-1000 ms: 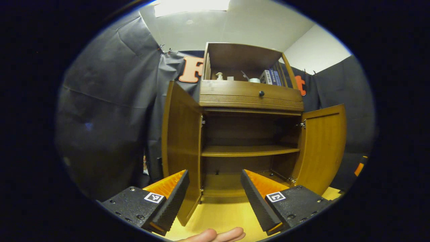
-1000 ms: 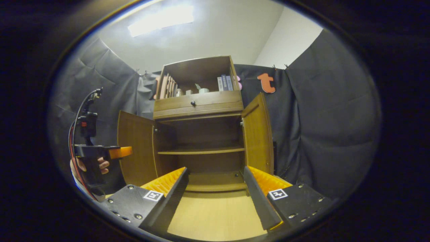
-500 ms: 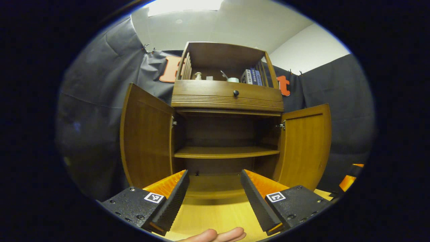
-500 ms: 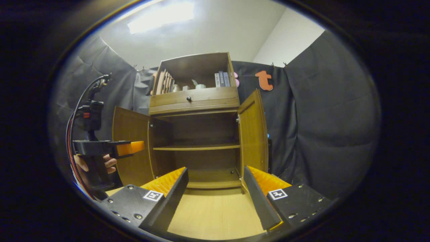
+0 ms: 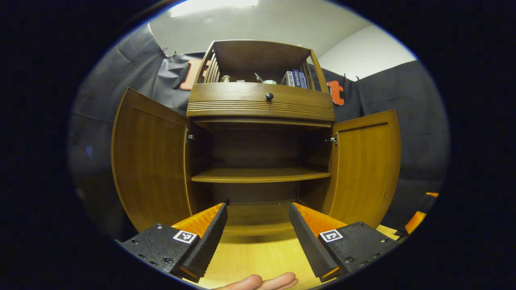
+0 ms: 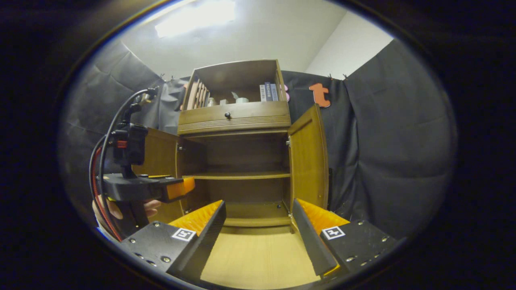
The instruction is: Open the right door of the double-door shoe cabinet with the right hand, and open the left door with the left hand.
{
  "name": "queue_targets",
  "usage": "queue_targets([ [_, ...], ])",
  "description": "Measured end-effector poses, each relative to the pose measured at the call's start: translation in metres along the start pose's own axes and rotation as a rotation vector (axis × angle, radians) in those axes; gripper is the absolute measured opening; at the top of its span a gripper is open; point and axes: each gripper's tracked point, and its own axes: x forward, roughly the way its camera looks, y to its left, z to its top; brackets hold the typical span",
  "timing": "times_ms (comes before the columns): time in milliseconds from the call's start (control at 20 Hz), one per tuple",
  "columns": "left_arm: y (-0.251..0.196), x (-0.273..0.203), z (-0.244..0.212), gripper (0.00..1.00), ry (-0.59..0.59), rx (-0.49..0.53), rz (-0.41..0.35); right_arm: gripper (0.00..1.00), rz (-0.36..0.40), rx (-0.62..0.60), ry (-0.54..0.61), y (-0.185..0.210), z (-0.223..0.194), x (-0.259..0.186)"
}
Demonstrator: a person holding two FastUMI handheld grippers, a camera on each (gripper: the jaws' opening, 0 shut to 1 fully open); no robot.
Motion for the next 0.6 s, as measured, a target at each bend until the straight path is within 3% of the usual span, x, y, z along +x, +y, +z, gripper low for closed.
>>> queue_targets([
  [450,-0.011,0.022,-0.031,0.95,0.018,0.0,-0.003,0.98,0.012,-0.001,-0.027,0.001,-0.002,0.027],
  [600,0.0,0.023,-0.033,0.95,0.001,-0.009,0.064,0.98,0.049,-0.015,-0.051,0.007,-0.005,0.023],
])
